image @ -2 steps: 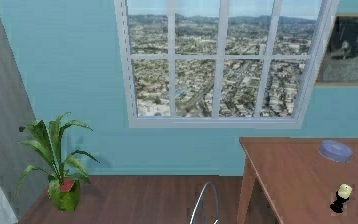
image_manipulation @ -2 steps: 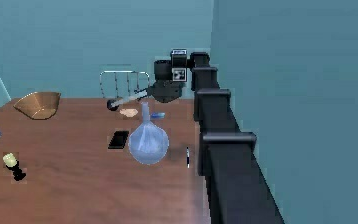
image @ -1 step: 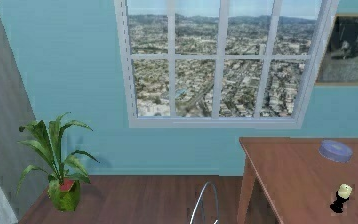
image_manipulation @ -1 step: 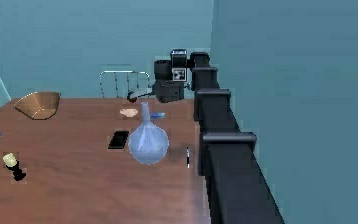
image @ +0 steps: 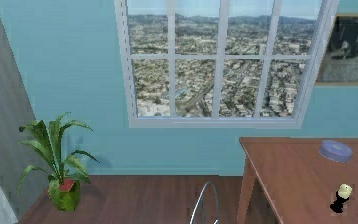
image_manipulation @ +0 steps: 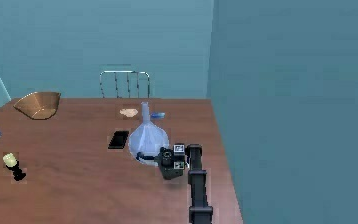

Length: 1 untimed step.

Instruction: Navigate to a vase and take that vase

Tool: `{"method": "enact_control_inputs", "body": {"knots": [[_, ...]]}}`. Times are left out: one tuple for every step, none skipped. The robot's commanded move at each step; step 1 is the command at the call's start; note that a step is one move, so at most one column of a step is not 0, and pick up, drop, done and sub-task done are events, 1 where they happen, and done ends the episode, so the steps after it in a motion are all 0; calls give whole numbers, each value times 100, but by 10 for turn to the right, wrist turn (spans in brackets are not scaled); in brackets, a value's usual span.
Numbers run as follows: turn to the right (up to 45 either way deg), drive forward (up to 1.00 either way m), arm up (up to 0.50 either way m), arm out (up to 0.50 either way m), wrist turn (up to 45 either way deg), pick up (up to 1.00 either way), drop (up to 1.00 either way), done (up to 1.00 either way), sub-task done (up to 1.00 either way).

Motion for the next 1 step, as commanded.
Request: {"method": "enact_control_inputs", "body": {"knots": [[0, 0, 0, 0, 0, 100, 0, 0, 0]]}}
